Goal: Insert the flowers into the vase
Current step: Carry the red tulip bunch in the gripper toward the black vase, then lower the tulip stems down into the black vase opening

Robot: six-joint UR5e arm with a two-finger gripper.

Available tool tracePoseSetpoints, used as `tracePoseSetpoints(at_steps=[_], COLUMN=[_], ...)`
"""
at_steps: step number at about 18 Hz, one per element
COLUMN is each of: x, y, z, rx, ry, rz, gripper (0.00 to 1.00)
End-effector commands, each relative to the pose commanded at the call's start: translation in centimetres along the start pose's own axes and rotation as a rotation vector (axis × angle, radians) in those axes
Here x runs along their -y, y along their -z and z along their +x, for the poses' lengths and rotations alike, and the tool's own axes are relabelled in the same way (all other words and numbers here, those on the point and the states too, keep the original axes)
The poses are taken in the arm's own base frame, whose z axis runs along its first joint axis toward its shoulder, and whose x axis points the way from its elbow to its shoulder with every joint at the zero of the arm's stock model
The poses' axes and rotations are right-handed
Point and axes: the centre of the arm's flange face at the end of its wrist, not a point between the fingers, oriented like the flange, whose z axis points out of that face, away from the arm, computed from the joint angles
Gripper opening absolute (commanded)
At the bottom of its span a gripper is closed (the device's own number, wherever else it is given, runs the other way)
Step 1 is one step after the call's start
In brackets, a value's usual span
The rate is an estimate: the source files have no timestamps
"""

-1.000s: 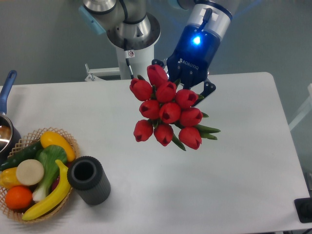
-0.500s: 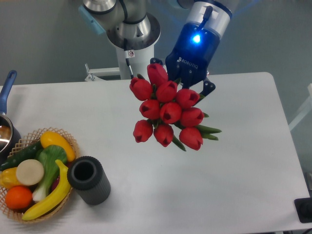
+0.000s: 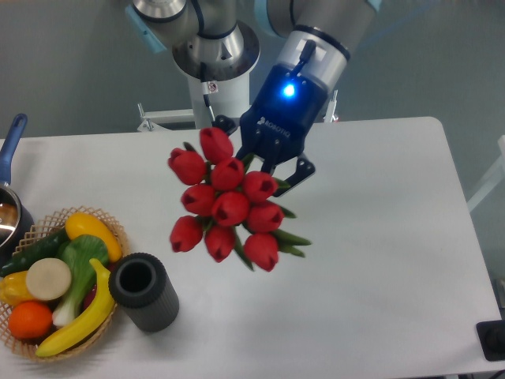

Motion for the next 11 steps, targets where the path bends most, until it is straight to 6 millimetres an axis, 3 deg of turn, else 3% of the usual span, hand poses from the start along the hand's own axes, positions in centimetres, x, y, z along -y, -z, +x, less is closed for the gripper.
tracePoseSetpoints(at_steps=[11], x=[-0.8], y=[-6.3], z=[1.0], rx=[-0.244], ry=[-0.157], rz=[0.163], gripper=[0.28])
